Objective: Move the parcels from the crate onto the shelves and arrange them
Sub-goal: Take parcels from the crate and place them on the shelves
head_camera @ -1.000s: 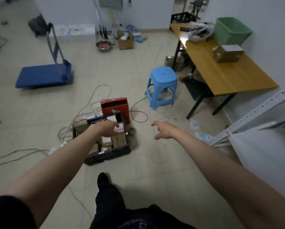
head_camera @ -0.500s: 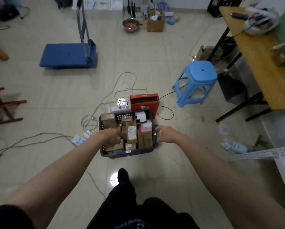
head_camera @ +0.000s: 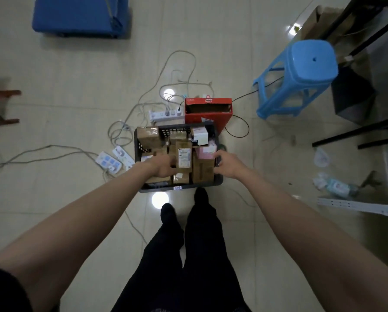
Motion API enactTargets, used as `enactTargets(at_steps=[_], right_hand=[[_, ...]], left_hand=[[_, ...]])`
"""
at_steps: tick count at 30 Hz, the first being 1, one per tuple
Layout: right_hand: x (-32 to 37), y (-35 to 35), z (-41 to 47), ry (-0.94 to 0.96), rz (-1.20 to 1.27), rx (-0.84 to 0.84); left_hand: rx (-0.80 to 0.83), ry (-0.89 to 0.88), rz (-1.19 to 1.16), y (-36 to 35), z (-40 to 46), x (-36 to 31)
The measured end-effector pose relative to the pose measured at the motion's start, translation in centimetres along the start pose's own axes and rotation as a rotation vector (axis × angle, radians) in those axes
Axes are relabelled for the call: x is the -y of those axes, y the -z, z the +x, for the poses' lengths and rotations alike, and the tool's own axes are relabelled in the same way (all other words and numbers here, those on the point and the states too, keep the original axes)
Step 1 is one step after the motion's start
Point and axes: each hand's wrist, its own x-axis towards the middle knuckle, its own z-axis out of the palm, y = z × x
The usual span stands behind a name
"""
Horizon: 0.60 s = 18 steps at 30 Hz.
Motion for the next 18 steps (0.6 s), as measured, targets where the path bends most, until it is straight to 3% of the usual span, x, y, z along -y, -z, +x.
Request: enactTargets(at_steps=[12, 18], right_hand=[[-6.5, -0.5, 21.9, -0.098, 0.221, 0.052], [-9.2, -3.7, 33.7, -0.14, 0.279, 0.012]], left_hand=[[0.02, 0.131, -0.276, -3.3, 22.3, 2.3], [-0.132, 0.223, -0.554, -4.7, 34.6, 3.8]])
